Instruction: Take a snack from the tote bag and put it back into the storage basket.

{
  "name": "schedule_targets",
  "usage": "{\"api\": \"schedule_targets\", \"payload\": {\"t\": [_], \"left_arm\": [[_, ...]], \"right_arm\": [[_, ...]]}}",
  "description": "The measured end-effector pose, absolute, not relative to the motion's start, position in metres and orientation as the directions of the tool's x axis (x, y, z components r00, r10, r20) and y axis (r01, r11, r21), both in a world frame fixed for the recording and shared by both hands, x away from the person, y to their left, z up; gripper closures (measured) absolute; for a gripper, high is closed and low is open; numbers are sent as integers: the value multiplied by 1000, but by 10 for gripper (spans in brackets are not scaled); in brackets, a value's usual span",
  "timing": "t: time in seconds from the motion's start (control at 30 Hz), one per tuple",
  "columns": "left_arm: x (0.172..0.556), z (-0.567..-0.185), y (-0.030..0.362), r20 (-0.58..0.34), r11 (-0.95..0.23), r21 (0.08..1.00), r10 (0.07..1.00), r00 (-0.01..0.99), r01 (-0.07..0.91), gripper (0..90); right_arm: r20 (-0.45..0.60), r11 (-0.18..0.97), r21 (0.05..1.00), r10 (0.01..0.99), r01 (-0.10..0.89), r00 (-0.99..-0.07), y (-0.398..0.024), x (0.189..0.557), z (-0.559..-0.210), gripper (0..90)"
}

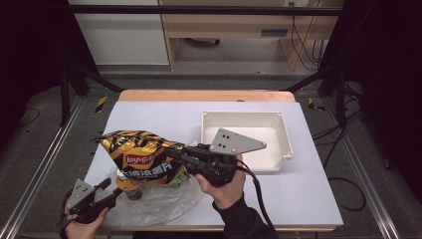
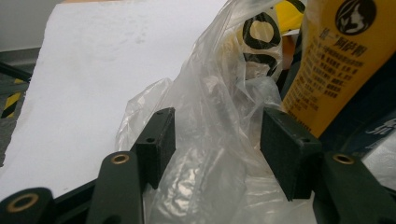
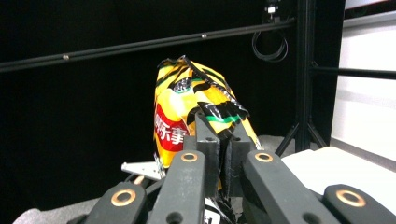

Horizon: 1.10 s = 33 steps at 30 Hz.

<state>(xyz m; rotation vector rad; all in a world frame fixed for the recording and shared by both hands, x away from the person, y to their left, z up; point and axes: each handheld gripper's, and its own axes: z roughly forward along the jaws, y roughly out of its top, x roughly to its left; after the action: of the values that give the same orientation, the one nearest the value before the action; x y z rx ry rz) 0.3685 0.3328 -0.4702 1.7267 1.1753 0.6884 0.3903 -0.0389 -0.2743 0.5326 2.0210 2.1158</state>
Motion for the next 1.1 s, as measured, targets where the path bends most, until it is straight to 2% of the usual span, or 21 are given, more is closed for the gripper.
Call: {"api": "schedule_targets", "payload": {"t": [0.4,1.1], "left_arm": [[369,-470,332,-40,-139,899,919,393,416,449],[369,-471,333,-39,-138,899,920,391,416,448]], "right_arm": [[155,-139,984,355,112,-922,-27,396,-250,885],[137,-182,981,381,71,-914,12,410,-218,885]]}}
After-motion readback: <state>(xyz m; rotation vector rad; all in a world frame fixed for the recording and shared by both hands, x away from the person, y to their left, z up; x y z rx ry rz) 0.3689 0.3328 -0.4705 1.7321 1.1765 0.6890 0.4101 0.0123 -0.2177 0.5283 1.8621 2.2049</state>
